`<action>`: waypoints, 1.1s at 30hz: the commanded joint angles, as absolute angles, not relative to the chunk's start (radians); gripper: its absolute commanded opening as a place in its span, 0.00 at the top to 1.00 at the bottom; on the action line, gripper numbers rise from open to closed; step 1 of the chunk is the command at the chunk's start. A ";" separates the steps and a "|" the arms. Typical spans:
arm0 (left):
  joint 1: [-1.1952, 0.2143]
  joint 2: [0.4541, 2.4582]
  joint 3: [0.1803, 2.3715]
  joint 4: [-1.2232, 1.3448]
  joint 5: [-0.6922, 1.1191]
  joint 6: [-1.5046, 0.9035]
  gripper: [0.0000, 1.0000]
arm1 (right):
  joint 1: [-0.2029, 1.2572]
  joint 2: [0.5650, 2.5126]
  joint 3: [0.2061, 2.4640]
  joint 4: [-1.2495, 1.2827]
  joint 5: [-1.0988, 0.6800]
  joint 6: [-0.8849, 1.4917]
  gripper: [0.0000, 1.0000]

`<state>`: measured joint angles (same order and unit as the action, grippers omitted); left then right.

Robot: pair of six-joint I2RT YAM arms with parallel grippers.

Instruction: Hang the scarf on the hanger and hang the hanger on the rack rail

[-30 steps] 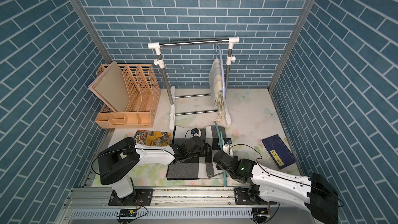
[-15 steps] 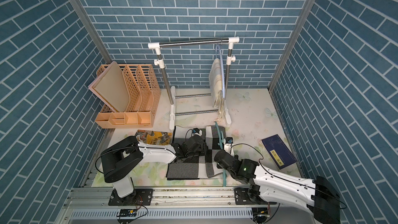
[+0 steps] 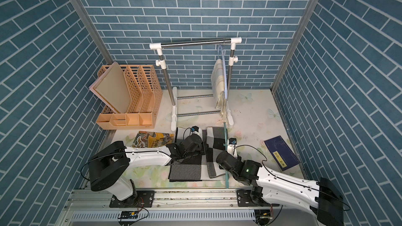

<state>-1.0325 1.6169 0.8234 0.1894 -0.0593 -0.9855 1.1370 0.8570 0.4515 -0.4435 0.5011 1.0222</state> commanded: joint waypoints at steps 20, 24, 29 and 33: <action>-0.807 1.300 0.653 -0.020 -0.082 -0.756 1.00 | 1.134 0.953 0.468 -0.298 0.466 1.056 1.00; -0.759 1.258 0.664 -0.082 -0.062 -0.725 1.00 | 1.132 1.015 0.489 -0.266 0.456 1.060 1.00; -0.698 1.201 0.680 -0.171 -0.057 -0.677 1.00 | 1.132 1.068 0.500 -0.221 0.439 1.063 1.00; -0.659 1.198 0.686 -0.219 -0.026 -0.640 1.00 | 1.132 1.103 0.511 -0.193 0.428 1.062 1.00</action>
<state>-0.6933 1.2087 0.6636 -0.1436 -0.0021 -0.6952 1.1370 1.0832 0.4965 -0.1581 0.4023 1.0603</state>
